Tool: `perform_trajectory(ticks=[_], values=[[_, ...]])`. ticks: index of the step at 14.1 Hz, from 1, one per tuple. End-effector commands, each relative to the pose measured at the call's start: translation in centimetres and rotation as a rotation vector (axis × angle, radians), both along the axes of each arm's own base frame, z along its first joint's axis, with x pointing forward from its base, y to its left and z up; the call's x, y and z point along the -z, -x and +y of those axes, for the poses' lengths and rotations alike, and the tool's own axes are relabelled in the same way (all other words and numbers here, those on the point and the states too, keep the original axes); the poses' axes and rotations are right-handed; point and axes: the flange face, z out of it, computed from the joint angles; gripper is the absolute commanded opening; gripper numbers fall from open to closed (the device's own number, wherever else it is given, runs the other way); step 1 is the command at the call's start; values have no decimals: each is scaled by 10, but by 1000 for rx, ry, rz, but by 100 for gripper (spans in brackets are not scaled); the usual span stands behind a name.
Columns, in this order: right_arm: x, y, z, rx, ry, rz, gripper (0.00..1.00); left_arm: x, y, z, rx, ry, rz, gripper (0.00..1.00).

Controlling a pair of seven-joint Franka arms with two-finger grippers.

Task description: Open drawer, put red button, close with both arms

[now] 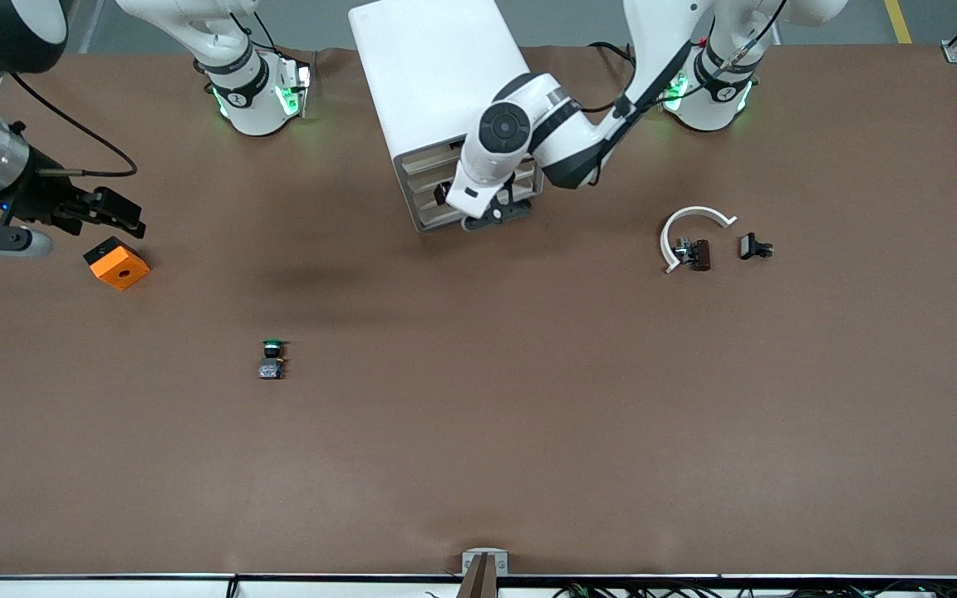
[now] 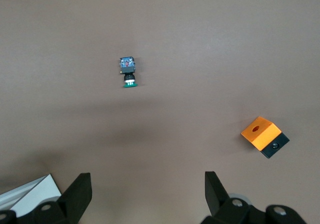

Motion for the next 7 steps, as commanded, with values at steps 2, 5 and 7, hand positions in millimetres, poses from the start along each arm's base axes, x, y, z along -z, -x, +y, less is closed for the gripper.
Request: perform_trajectory(ticks=[2, 5, 7], values=[[-48, 16, 3, -17, 16, 11, 100, -52, -108, 87, -128, 11, -139, 100], [-55, 17, -3, -2, 14, 10, 100, -113, -161, 137, -249, 43, -231, 100], [-63, 19, -5, -3, 15, 16, 100, -170, -163, 174, -278, 0, -266, 100]])
